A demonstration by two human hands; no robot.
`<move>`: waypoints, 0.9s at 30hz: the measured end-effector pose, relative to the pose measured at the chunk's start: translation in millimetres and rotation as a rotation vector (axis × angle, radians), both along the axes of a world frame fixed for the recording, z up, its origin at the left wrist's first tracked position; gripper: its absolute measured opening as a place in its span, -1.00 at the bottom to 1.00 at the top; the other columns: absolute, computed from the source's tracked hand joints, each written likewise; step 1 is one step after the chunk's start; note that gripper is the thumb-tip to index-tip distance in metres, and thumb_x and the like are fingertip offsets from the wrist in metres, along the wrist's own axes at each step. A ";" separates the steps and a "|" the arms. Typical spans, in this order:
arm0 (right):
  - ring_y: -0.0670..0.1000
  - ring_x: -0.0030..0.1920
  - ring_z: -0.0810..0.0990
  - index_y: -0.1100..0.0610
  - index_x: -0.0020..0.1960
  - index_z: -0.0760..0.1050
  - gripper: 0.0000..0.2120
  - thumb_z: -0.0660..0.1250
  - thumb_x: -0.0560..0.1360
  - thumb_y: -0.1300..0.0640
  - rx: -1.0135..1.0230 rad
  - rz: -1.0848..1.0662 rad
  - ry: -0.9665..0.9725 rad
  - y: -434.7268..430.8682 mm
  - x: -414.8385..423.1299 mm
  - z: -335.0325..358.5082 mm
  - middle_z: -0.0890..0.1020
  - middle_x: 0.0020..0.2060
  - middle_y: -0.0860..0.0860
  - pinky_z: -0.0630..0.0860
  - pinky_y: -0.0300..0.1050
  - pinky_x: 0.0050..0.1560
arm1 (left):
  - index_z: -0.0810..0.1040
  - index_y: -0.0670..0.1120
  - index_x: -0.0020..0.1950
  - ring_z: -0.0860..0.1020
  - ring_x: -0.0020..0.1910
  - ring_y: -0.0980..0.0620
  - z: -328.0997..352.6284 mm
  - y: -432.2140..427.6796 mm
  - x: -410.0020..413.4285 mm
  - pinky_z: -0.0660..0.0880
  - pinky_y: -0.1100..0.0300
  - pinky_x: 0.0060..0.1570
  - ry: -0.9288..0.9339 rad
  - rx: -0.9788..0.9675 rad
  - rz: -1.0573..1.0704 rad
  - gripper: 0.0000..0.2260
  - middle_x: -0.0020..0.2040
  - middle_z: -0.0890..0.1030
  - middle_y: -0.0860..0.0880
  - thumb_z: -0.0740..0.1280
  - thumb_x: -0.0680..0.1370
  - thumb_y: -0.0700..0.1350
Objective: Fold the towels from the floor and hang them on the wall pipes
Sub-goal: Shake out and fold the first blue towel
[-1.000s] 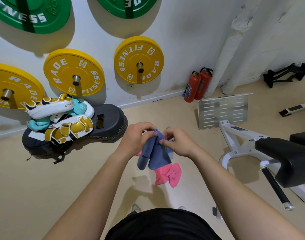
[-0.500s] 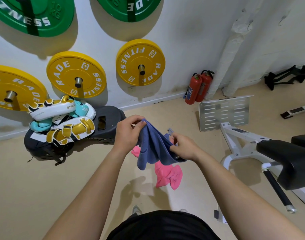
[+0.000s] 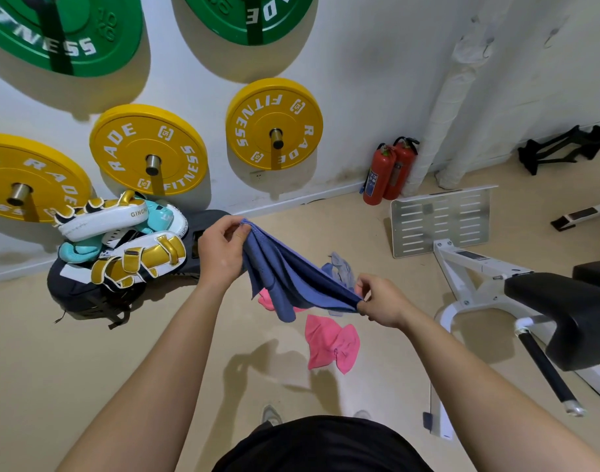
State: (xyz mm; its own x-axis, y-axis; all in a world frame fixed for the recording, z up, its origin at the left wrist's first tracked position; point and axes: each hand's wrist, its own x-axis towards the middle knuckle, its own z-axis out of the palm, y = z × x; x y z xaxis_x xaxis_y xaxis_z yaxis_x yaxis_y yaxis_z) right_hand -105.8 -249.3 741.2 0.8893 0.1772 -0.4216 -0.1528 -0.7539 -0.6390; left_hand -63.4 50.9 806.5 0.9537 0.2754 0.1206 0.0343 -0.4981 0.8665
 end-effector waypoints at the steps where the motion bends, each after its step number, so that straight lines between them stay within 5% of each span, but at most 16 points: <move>1: 0.08 -0.30 0.55 0.06 -0.19 0.42 -0.80 0.34 0.33 0.32 0.012 -0.007 -0.009 -4.1 -1.1 0.1 0.62 -0.17 0.07 0.42 -0.15 -0.36 | 0.61 -0.05 0.00 0.54 -0.18 0.34 -4.5 3.9 2.6 0.40 0.45 -0.17 0.018 0.017 0.023 -0.93 -0.16 0.59 0.15 0.33 0.60 -0.17; 5: 0.03 -0.35 0.55 0.06 -0.18 0.44 -0.79 0.33 0.41 0.36 0.087 0.008 -0.071 -11.6 -2.2 11.8 0.60 -0.19 0.09 0.57 0.06 -0.30 | 0.63 -0.12 0.10 0.51 -0.13 0.11 -26.2 14.9 14.0 0.40 0.22 -0.07 0.109 0.079 0.102 -0.87 -0.11 0.59 0.03 0.32 0.62 -0.14; 10: -0.04 -0.28 0.64 -0.10 -0.23 0.58 -0.64 0.24 0.48 0.33 -0.014 0.142 -0.068 -9.1 0.4 34.3 0.65 -0.29 -0.06 0.53 -0.21 -0.22 | 0.64 -0.15 0.14 0.52 -0.08 0.01 -47.2 21.9 29.2 0.42 0.14 -0.01 0.195 0.101 0.136 -0.83 -0.09 0.60 -0.01 0.33 0.61 -0.13; 16: 0.07 -0.18 0.60 0.09 -0.20 0.66 -0.72 0.22 0.39 0.34 -0.123 0.252 -0.060 -10.2 -5.2 48.3 0.65 -0.29 -0.03 0.54 -0.08 -0.10 | 0.64 -0.11 0.14 0.53 -0.04 -0.02 -47.5 19.0 44.1 0.43 0.14 0.00 0.224 0.091 0.136 -0.83 -0.05 0.62 -0.04 0.33 0.61 -0.10; 19: 0.06 -0.27 0.59 0.09 -0.30 0.59 -0.90 0.37 0.39 0.16 -0.039 0.155 -0.110 -15.1 -9.0 48.6 0.64 -0.33 0.04 0.54 -0.01 -0.21 | 0.63 -0.10 0.13 0.55 -0.02 -0.05 -47.1 20.1 49.2 0.50 0.05 0.09 0.232 0.097 0.137 -0.83 -0.06 0.60 -0.01 0.33 0.61 -0.08; 22: -0.03 -0.39 0.50 0.06 -0.32 0.53 -0.74 0.52 0.34 -0.06 0.019 0.018 -0.204 -19.3 -9.4 49.8 0.58 -0.42 -0.02 0.48 -0.04 -0.33 | 0.63 -0.10 0.13 0.54 -0.03 -0.05 -47.8 21.0 50.0 0.51 0.03 0.11 0.231 0.094 0.149 -0.84 -0.08 0.59 0.00 0.33 0.61 -0.09; 27: 0.09 -0.33 0.61 0.01 -0.25 0.52 -0.79 0.56 0.37 0.13 0.169 -0.249 -0.369 -23.7 1.2 56.8 0.60 -0.39 0.01 0.57 0.04 -0.26 | 0.62 -0.13 0.13 0.54 -0.05 -0.06 -51.5 22.1 42.0 0.44 0.11 -0.02 0.205 0.093 0.126 -0.84 -0.10 0.59 -0.02 0.32 0.62 -0.10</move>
State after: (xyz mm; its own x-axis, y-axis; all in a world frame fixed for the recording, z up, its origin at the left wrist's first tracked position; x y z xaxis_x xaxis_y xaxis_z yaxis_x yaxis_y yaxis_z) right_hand -104.6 -273.0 798.0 0.9984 -0.0212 -0.0531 -0.0552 -0.6042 -0.7949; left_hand -21.4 73.0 755.1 0.9197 0.3904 -0.0416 0.2716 -0.5562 0.7854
